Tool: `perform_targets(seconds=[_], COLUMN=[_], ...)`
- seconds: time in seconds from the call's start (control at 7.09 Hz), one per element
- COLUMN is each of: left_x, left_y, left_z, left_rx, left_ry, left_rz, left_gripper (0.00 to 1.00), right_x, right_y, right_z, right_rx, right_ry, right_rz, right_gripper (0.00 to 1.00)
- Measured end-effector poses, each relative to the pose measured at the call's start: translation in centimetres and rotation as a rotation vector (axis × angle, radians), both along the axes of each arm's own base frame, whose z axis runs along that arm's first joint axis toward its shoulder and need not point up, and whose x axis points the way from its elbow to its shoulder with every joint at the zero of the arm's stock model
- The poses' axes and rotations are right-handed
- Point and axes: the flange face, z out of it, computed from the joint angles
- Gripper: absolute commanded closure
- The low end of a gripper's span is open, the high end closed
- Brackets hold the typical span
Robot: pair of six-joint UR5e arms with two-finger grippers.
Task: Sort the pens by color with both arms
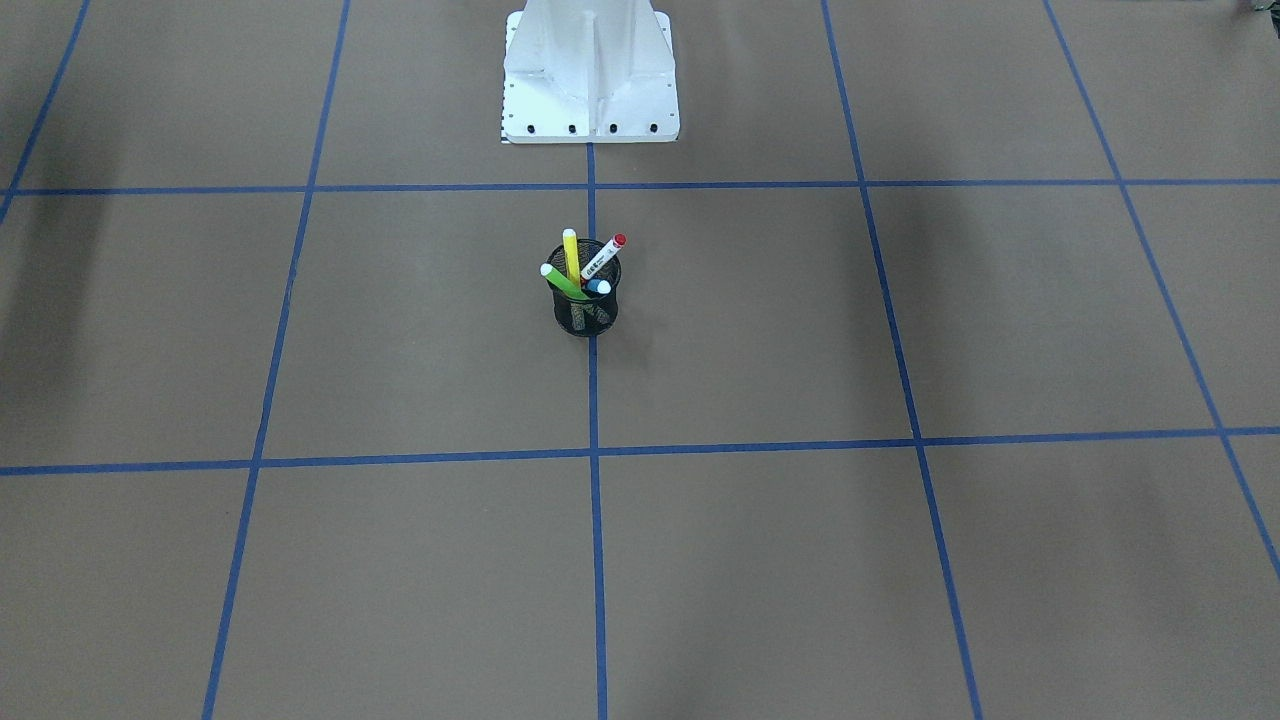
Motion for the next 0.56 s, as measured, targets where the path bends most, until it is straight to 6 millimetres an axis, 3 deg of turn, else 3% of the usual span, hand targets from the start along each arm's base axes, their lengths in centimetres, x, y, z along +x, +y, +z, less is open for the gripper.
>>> perform_targets(seconds=[0.56], left_x=[0.0], left_y=[-0.2], left_z=[-2.3], left_rx=[0.044], left_ry=[0.001], left_rz=[0.001], left_gripper=[0.0], right_x=[0.0], right_y=[-0.4], right_z=[-0.7], right_rx=[0.099], right_ry=[-0.005], right_rz=[-0.003], right_gripper=[0.0])
